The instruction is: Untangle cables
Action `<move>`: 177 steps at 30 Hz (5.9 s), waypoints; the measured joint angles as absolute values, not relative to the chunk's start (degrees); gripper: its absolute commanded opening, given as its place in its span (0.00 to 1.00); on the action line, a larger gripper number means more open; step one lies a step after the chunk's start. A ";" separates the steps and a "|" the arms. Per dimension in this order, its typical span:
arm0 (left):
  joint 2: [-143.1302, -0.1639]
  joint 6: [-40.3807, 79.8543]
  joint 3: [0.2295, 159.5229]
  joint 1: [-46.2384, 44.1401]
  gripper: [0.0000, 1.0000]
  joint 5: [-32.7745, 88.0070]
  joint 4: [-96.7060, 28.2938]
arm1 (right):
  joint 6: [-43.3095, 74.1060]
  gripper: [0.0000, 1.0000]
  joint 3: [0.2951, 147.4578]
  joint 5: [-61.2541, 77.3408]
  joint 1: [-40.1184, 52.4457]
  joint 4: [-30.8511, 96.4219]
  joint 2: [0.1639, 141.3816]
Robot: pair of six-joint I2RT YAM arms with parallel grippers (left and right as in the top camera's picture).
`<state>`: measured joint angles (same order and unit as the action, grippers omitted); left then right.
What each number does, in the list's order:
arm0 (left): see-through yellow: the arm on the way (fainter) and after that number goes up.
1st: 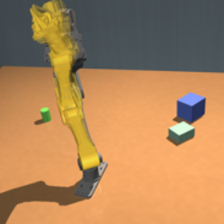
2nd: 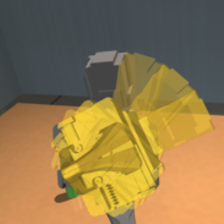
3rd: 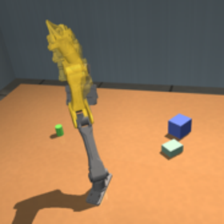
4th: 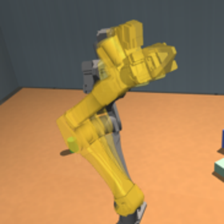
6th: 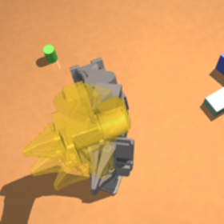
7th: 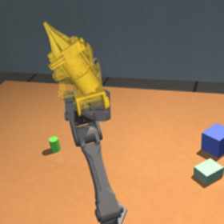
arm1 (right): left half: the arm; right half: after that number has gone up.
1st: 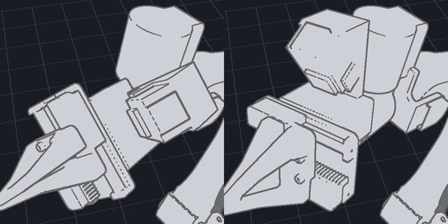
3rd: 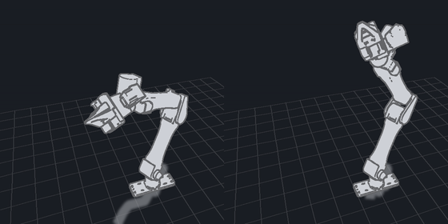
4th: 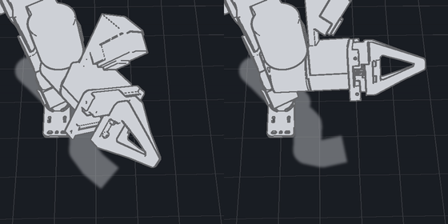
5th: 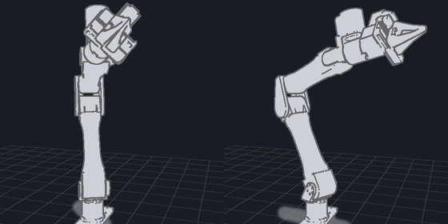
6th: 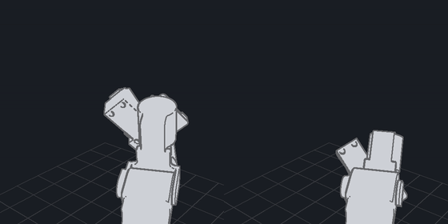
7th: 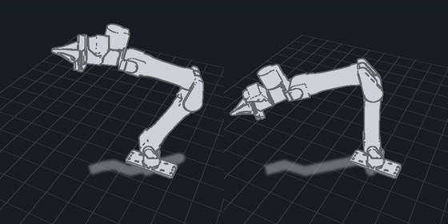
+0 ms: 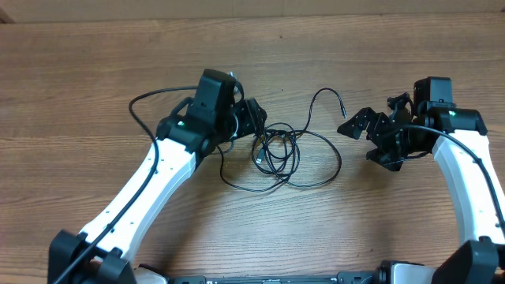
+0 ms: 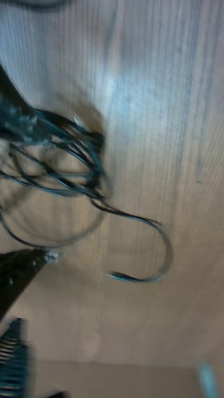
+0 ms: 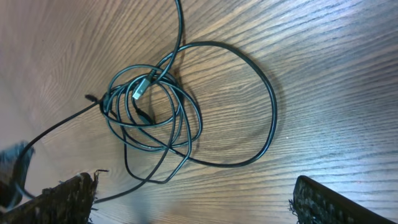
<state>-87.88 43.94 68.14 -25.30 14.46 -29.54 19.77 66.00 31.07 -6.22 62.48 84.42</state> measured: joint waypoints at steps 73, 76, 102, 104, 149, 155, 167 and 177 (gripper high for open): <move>-87.70 34.70 68.40 -0.64 0.94 20.10 -43.75 | 14.52 0.04 84.09 -11.35 33.65 64.01 94.50; -87.70 34.70 68.40 -0.80 0.94 20.32 -44.77 | 22.00 0.15 84.05 -20.45 31.09 65.69 94.83; -91.46 39.24 68.45 -27.33 0.45 6.13 -34.59 | 39.00 1.00 84.05 -19.03 11.25 74.11 94.78; -95.66 42.00 68.45 -27.57 0.45 5.87 -33.95 | 39.00 1.00 84.05 -18.81 11.25 74.11 94.78; -88.12 12.14 84.01 -21.61 0.04 43.81 -34.00 | 22.57 1.00 72.93 39.68 11.86 41.65 94.78; -88.07 12.21 83.92 -20.03 0.04 57.84 -19.51 | 33.10 1.00 72.93 22.26 18.76 40.80 94.78; -85.76 20.49 83.94 -2.26 0.04 71.48 -11.92 | 45.21 1.00 72.93 -5.78 15.70 54.15 98.87; -85.69 22.37 83.94 6.61 0.04 72.55 -12.43 | 45.45 1.00 72.93 -12.51 5.21 59.40 98.87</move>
